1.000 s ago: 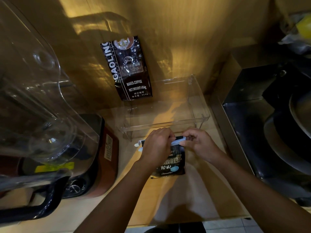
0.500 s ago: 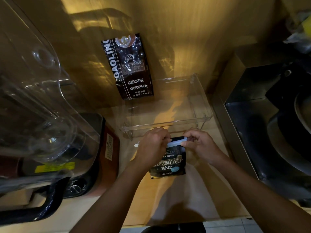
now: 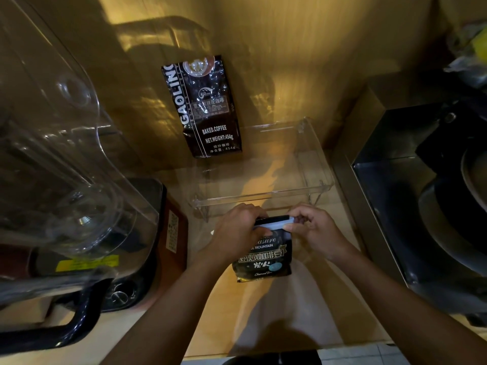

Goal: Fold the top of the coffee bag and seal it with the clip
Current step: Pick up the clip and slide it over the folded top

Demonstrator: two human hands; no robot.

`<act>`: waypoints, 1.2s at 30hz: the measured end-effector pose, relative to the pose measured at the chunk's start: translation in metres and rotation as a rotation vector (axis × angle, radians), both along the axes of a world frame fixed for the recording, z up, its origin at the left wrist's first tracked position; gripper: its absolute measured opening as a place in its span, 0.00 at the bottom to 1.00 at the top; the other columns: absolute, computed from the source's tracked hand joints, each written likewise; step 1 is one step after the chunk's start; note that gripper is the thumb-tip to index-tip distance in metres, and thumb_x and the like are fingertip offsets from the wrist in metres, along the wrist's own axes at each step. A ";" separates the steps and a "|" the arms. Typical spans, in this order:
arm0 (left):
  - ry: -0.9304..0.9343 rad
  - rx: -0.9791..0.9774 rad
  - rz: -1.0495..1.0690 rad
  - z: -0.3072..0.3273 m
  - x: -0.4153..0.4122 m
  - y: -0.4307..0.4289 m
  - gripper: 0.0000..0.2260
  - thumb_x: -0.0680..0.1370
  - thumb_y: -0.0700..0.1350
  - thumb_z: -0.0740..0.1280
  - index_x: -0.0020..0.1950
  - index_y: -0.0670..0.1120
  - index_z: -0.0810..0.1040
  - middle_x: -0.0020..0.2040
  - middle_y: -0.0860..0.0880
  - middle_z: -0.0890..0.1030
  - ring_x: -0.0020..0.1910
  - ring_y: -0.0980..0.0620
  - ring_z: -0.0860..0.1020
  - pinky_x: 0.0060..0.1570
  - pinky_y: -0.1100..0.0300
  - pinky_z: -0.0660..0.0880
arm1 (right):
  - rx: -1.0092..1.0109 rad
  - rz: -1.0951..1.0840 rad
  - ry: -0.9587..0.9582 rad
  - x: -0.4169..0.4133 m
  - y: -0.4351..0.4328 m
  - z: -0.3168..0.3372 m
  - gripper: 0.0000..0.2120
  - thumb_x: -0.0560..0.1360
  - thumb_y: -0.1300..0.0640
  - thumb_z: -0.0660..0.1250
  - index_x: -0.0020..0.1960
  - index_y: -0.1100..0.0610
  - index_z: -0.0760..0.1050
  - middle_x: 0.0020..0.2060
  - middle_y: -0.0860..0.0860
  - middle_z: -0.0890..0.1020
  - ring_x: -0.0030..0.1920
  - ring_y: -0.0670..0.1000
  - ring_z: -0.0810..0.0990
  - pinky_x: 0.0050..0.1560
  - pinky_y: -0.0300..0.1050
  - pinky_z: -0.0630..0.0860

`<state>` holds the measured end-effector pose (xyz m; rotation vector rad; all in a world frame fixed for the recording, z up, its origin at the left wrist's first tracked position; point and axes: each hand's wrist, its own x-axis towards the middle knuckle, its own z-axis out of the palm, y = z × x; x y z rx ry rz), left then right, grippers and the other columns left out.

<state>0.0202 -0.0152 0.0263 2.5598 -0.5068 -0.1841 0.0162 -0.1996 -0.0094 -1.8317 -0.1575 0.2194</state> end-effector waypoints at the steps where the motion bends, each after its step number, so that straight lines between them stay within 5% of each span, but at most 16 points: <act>1: -0.014 -0.003 0.000 0.000 0.000 -0.001 0.10 0.72 0.47 0.68 0.51 0.45 0.77 0.49 0.44 0.81 0.50 0.46 0.74 0.48 0.52 0.71 | -0.010 0.003 0.006 0.000 0.000 0.001 0.13 0.68 0.67 0.69 0.36 0.50 0.74 0.36 0.53 0.73 0.36 0.50 0.70 0.37 0.40 0.68; 11: -0.166 -0.014 0.010 -0.006 -0.008 -0.005 0.08 0.70 0.41 0.69 0.48 0.43 0.78 0.46 0.43 0.82 0.47 0.45 0.74 0.40 0.60 0.62 | -0.279 0.161 -0.072 0.006 0.004 0.012 0.07 0.69 0.60 0.70 0.47 0.59 0.77 0.44 0.51 0.76 0.49 0.55 0.74 0.52 0.53 0.70; 16: -0.192 -0.022 0.022 -0.006 -0.011 -0.003 0.07 0.70 0.40 0.69 0.47 0.41 0.78 0.44 0.42 0.82 0.45 0.44 0.75 0.38 0.64 0.57 | -0.496 0.198 -0.250 0.004 0.009 0.016 0.08 0.73 0.57 0.66 0.49 0.60 0.75 0.43 0.48 0.72 0.46 0.41 0.63 0.45 0.41 0.59; 24: -0.093 -0.024 0.033 -0.007 -0.008 -0.001 0.09 0.71 0.43 0.69 0.51 0.44 0.77 0.48 0.44 0.81 0.49 0.47 0.73 0.43 0.58 0.65 | -0.571 0.221 -0.321 0.004 0.013 0.015 0.05 0.72 0.61 0.66 0.46 0.63 0.74 0.44 0.58 0.77 0.48 0.56 0.73 0.49 0.44 0.61; 36: -0.141 -0.061 0.145 -0.010 -0.017 0.013 0.08 0.70 0.46 0.70 0.48 0.45 0.79 0.45 0.46 0.82 0.47 0.47 0.76 0.46 0.54 0.71 | -0.677 0.205 -0.430 0.001 0.013 0.012 0.06 0.72 0.61 0.65 0.47 0.62 0.74 0.45 0.58 0.78 0.47 0.57 0.74 0.50 0.47 0.65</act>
